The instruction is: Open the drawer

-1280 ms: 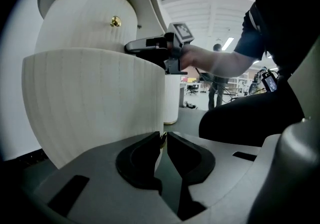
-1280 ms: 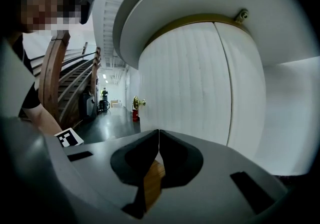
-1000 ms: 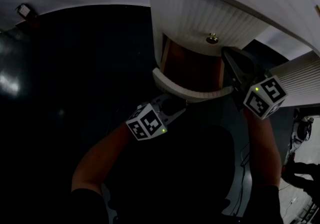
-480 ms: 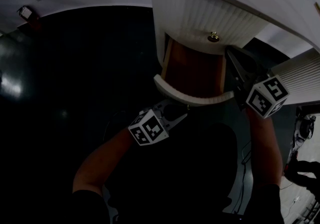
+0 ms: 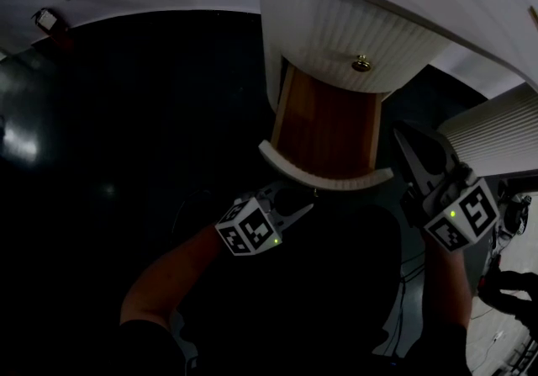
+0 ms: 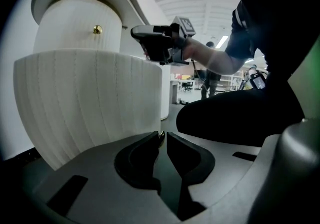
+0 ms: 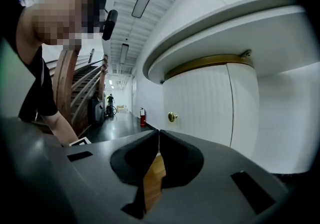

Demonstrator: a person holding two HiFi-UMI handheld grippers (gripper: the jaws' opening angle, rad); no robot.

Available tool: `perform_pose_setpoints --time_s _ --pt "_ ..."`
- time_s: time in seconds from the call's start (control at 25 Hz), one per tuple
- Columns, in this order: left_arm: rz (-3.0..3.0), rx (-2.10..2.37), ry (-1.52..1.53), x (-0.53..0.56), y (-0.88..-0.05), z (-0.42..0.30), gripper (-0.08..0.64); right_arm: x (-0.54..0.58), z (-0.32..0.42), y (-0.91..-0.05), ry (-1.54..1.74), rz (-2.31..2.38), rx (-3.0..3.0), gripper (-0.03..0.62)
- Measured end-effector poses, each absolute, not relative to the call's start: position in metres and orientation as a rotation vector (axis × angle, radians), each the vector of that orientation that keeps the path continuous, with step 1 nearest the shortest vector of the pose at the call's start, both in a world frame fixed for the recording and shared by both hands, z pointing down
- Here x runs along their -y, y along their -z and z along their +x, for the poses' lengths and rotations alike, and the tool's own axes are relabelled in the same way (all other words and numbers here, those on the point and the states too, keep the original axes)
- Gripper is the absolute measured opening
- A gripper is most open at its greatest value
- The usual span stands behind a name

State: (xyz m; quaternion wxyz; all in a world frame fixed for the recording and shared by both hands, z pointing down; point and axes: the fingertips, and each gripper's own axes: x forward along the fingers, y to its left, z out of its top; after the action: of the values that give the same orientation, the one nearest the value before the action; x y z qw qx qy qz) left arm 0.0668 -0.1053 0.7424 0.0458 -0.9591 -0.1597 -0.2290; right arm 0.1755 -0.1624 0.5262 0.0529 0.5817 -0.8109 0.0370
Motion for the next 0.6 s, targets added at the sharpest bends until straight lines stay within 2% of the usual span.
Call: perform_pose_setpoints --time_s 0.6 --pt "-2.914 0.496 0.742 0.081 -0.742 0.047 0.048 0.145 0.136 -0.535 -0.155 1.630 2.549 0.017"
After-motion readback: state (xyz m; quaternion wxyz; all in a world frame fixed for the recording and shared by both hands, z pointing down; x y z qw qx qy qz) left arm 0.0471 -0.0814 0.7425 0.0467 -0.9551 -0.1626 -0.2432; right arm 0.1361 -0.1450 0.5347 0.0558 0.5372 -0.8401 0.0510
